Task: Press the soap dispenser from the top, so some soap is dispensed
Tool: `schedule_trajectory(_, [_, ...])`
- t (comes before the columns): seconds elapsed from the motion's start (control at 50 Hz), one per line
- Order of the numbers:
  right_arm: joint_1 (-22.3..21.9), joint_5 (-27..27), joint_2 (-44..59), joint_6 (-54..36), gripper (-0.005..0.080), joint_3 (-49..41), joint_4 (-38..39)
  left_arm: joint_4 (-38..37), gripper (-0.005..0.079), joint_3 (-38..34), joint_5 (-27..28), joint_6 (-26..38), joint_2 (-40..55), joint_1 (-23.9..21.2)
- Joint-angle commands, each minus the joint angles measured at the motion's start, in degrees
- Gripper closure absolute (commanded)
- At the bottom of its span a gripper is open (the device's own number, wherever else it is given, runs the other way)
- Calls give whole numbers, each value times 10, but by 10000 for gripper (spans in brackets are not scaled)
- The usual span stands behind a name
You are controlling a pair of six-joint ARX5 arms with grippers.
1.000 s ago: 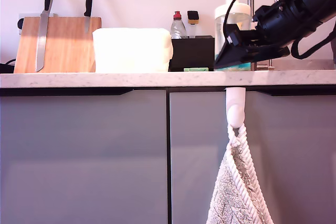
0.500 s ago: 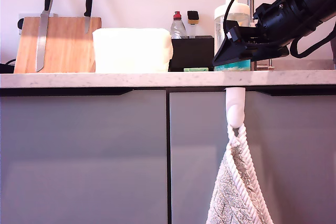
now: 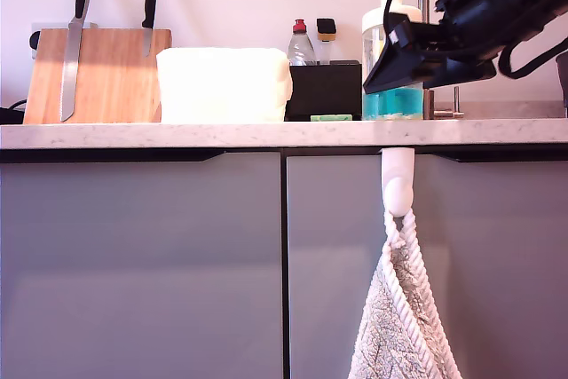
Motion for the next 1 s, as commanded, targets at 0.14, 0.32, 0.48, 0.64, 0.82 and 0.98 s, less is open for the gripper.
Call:
schedule_trajectory(0.14, [-1, 9, -23, 2, 119, 2, -28, 1, 733, -4, 1, 2, 8, -2])
schedule_trajectory(0.32, [-2, 14, -54, 2, 119, 2, -59, 0, 733, -4, 1, 2, 8, -2])
schedule_trajectory(0.48, [-2, 15, -81, 1, 119, 2, -77, -2, 733, -4, 1, 2, 8, -2])
schedule_trajectory(0.64, [-2, 35, -111, 1, 119, 2, -138, -19, 733, -4, 1, 3, 8, -2])
schedule_trajectory(0.82, [-2, 45, -154, 3, 140, 2, -216, -95, 764, -4, 0, 36, -3, 9])
schedule_trajectory(0.98, [-2, 58, -188, 3, 431, 2, -273, -156, 764, -4, -28, 49, -23, 23])
